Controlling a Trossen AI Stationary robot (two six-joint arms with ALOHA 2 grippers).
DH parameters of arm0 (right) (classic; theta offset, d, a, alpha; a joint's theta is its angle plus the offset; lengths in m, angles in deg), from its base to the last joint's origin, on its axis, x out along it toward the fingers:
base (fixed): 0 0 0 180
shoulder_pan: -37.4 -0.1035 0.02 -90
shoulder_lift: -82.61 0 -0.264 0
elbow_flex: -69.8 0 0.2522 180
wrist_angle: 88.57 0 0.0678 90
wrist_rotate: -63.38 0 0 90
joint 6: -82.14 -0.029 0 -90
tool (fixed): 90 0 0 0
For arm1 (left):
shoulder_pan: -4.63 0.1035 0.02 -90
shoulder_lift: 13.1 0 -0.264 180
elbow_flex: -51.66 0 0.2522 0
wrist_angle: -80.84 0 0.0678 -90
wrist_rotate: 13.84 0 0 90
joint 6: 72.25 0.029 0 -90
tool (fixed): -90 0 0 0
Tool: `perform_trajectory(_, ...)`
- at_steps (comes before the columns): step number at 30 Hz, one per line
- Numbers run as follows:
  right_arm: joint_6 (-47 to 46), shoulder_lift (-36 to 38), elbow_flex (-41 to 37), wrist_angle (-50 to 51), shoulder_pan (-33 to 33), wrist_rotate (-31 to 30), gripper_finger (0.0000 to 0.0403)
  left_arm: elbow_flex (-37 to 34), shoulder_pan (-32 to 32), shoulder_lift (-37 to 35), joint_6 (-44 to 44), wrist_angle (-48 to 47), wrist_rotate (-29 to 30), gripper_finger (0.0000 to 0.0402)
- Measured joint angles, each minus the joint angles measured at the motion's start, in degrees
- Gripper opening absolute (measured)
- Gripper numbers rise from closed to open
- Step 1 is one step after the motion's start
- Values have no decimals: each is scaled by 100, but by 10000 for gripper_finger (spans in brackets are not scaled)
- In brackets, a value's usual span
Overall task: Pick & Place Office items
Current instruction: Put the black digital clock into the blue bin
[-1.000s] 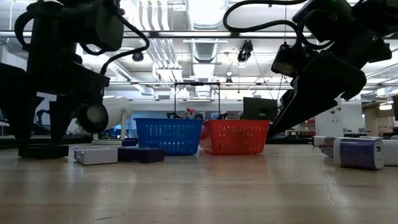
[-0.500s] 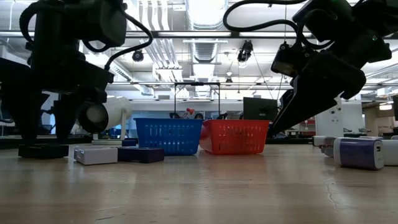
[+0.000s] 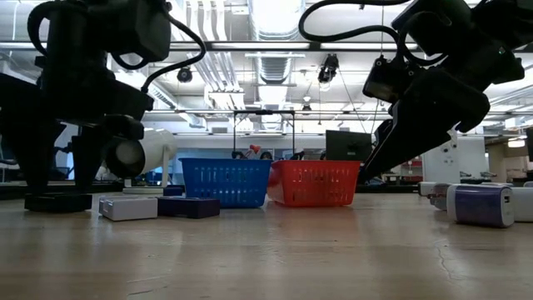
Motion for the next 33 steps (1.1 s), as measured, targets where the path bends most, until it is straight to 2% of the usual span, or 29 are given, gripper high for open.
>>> perform_trajectory(12,2,0,0,-24,0,0,297,29,0,628,116,28,-272,250)
perform_trajectory(21,20,0,2,-125,0,2,297,74,2,560,142,16,-316,249)
perform_trajectory(25,20,0,2,-129,-2,2,297,85,2,586,140,19,-303,221)
perform_trajectory(30,20,0,2,-129,-2,2,297,92,7,599,140,29,-288,151)
perform_trajectory(33,22,0,2,-129,-2,2,297,94,7,593,128,40,-291,149)
